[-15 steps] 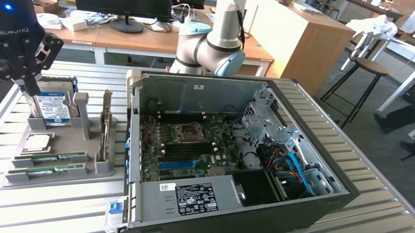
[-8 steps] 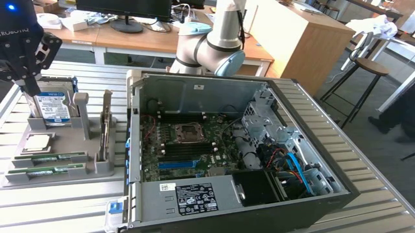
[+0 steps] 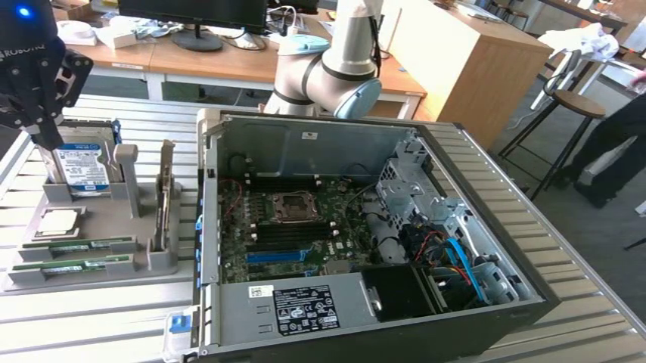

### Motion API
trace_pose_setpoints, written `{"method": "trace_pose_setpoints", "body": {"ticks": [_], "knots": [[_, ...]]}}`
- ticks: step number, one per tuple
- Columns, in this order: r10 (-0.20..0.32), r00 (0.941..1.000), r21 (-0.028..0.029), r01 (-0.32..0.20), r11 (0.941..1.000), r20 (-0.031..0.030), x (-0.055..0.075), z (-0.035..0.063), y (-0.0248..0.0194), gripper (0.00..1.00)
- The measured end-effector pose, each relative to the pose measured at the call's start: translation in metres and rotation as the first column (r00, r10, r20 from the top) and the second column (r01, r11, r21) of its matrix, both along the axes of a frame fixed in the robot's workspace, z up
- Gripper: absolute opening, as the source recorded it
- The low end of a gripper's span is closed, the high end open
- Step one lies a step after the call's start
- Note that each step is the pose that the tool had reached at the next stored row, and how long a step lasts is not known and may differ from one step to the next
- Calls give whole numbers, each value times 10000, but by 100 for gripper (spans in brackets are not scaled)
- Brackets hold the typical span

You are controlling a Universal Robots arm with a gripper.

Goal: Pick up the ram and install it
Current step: 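Pick up the ram and move it above insertion slot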

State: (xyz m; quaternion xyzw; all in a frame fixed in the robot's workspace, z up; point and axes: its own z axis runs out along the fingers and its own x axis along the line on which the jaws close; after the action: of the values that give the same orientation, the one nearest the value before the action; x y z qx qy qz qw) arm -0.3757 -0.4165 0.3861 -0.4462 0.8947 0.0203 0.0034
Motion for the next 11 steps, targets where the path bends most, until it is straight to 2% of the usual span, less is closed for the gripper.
{"method": "trace_pose_setpoints", "body": {"ticks": [6, 11], "knots": [[846, 9964, 0, -846, 9964, 1, 0, -5, 1, 10], [1548, 9879, 0, -1548, 9879, 0, 0, -9, 2, 10]]}}
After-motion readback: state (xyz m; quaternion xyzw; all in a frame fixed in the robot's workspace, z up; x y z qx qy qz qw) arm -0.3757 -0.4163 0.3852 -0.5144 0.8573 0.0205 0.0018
